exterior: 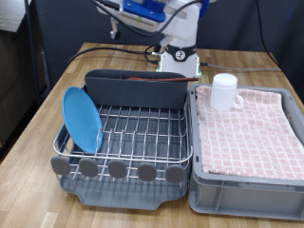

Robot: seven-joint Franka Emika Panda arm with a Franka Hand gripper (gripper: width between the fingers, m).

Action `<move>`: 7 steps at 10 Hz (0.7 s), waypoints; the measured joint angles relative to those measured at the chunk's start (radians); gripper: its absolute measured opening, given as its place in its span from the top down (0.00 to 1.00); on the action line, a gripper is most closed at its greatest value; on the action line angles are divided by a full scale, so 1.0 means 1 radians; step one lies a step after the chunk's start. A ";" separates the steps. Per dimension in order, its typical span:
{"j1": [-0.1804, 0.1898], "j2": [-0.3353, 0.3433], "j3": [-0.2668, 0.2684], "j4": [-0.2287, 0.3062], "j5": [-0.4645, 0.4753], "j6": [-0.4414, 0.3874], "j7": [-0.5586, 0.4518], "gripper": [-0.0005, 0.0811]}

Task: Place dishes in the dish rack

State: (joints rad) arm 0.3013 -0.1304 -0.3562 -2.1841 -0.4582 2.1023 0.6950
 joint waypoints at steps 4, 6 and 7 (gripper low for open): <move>0.015 -0.044 0.029 -0.039 0.031 -0.028 0.007 0.01; 0.033 -0.050 0.059 -0.015 0.113 -0.149 0.026 0.01; 0.047 -0.060 0.079 -0.012 0.150 -0.182 0.038 0.01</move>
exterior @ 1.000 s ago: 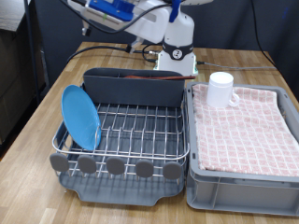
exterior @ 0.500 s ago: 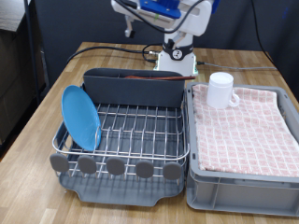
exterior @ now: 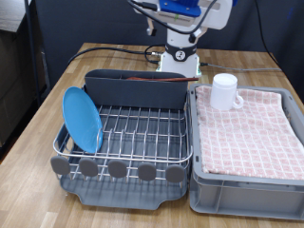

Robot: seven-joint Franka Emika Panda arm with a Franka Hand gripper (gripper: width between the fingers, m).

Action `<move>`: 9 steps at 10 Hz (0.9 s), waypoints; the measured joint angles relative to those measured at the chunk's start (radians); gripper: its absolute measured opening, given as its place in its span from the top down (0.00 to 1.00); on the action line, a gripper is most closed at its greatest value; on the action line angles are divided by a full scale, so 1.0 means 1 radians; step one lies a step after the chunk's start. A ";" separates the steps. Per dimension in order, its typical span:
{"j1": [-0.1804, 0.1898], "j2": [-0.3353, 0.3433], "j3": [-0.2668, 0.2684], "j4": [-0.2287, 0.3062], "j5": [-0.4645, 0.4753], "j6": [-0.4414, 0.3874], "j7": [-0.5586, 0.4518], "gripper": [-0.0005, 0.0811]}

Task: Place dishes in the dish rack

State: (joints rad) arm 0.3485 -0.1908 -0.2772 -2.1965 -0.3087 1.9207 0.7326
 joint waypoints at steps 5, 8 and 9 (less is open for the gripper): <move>0.077 -0.049 0.091 -0.005 0.101 -0.049 0.002 0.01; 0.097 -0.057 0.120 -0.008 0.102 -0.052 0.012 0.01; 0.097 -0.054 0.120 -0.008 0.098 -0.043 0.012 0.01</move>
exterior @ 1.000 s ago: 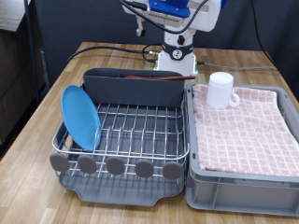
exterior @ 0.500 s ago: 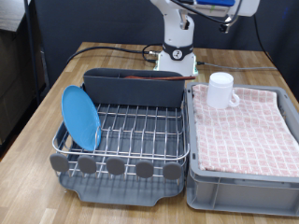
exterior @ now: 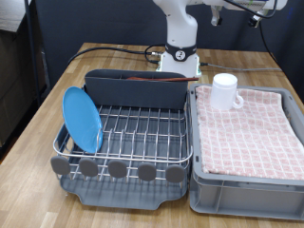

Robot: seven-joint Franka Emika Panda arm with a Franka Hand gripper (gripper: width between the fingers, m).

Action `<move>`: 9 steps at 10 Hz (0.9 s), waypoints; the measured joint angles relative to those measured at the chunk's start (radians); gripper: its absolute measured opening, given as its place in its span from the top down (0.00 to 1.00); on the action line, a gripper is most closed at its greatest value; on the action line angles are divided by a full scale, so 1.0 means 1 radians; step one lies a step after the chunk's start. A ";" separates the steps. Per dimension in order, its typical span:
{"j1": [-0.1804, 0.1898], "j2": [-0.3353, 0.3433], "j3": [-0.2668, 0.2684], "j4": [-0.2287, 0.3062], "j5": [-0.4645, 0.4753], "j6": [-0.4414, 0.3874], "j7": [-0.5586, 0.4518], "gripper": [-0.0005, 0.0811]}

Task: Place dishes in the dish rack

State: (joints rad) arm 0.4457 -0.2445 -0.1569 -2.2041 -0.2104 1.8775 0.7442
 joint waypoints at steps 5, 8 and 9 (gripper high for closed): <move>0.029 0.011 0.061 0.000 0.033 0.040 0.057 0.01; 0.042 0.016 0.082 -0.001 0.043 0.069 0.097 0.01; 0.042 0.016 0.077 -0.001 0.062 0.068 0.089 0.01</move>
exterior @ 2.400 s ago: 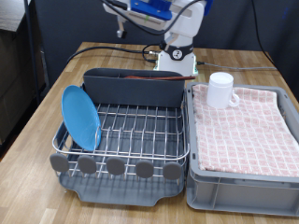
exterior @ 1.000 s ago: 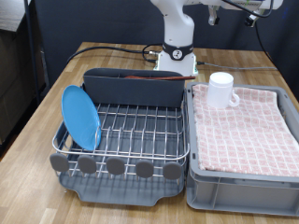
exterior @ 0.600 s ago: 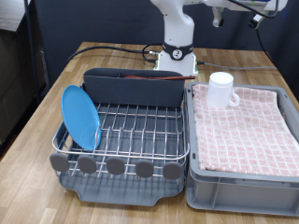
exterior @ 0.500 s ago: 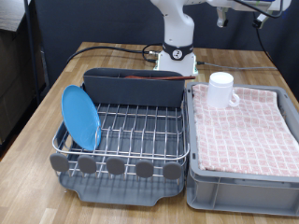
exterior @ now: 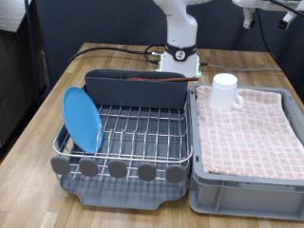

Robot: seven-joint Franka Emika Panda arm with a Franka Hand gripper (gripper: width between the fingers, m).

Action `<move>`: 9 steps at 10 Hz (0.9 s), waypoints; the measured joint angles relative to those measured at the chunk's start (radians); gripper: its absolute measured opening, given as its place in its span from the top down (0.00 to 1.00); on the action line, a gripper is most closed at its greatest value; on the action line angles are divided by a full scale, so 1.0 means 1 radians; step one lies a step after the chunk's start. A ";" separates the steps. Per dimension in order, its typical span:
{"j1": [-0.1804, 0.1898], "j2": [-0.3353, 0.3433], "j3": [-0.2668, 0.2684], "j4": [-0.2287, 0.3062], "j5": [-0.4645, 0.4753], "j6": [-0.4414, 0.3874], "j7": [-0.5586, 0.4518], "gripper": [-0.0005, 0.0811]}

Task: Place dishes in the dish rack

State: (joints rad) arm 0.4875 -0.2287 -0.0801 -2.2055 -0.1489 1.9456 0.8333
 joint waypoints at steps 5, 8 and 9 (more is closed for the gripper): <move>0.001 -0.009 -0.011 -0.009 0.052 0.019 -0.015 0.01; 0.001 -0.023 0.011 -0.036 0.047 0.051 -0.007 0.01; 0.001 -0.025 0.018 -0.044 0.024 0.052 -0.001 0.01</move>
State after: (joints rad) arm 0.4883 -0.2533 -0.0623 -2.2499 -0.1244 1.9976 0.8323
